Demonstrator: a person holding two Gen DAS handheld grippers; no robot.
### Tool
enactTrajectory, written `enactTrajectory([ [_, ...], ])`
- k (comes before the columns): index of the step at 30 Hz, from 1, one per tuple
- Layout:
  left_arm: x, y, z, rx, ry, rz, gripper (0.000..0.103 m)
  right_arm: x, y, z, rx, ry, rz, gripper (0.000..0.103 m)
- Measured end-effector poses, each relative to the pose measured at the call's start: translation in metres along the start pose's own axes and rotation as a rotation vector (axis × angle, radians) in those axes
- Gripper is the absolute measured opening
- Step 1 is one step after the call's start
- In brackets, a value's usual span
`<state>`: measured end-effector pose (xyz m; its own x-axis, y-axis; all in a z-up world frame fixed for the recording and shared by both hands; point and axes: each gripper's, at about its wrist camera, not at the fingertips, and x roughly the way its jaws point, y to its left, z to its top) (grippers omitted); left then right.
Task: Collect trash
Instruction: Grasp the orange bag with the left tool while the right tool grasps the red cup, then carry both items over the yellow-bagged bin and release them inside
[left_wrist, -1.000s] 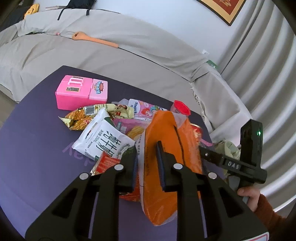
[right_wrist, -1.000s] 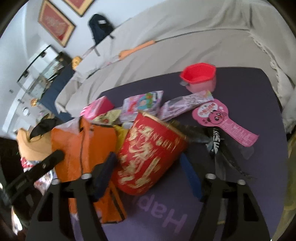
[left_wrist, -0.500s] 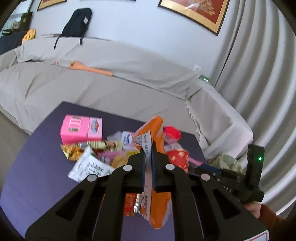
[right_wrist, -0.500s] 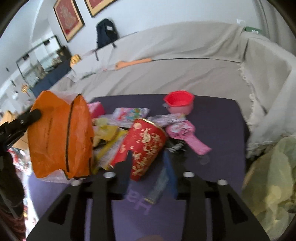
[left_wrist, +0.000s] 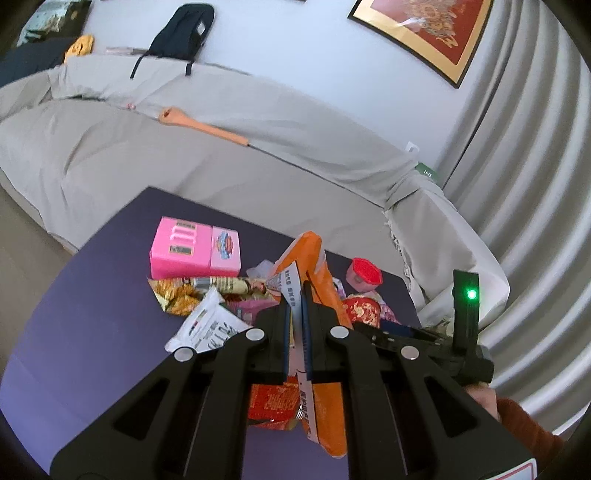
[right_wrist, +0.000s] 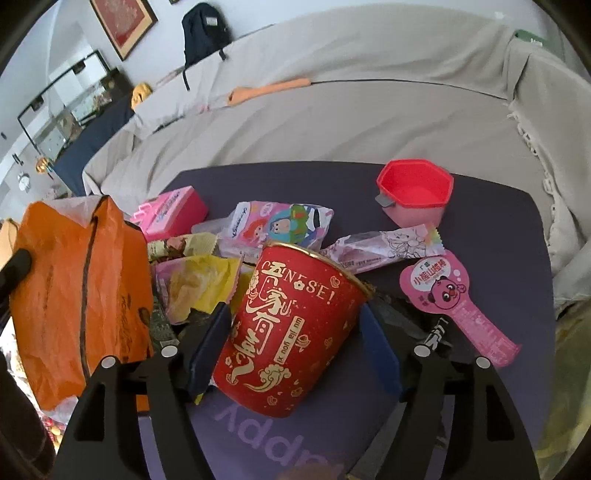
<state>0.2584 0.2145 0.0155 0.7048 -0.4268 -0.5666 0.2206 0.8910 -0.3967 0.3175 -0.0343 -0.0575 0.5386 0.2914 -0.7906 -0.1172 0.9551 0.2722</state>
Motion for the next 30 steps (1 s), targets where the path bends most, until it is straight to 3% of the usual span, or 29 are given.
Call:
enactTrajectory([
  [2, 0.006, 0.001, -0.004, -0.005, 0.021, 0.001, 0.005, 0.004, 0.001, 0.000, -0.018, 0.023, -0.010, 0.071],
  [4, 0.011, 0.000, -0.008, -0.004, 0.039, 0.004, 0.005, 0.023, -0.001, -0.007, -0.021, 0.146, -0.040, 0.072],
  [6, 0.012, -0.002, -0.012, -0.003, 0.045, 0.008, 0.006, 0.011, 0.007, -0.014, -0.091, 0.053, -0.100, 0.071],
  [7, 0.011, -0.002, -0.013, 0.000, 0.044, 0.010, 0.005, 0.003, 0.008, -0.016, -0.100, 0.014, -0.128, 0.068],
  [8, 0.010, -0.003, -0.014, 0.003, 0.043, 0.013, 0.005, -0.006, 0.008, -0.019, -0.103, -0.026, -0.101, 0.060],
  [18, 0.003, -0.034, -0.013, 0.064, 0.023, 0.013, 0.004, -0.072, -0.002, -0.027, -0.152, -0.156, -0.033, 0.054],
  [30, -0.012, -0.118, 0.002, 0.183, -0.037, -0.024, 0.004, -0.168, -0.022, -0.052, -0.237, -0.344, -0.162, 0.054],
])
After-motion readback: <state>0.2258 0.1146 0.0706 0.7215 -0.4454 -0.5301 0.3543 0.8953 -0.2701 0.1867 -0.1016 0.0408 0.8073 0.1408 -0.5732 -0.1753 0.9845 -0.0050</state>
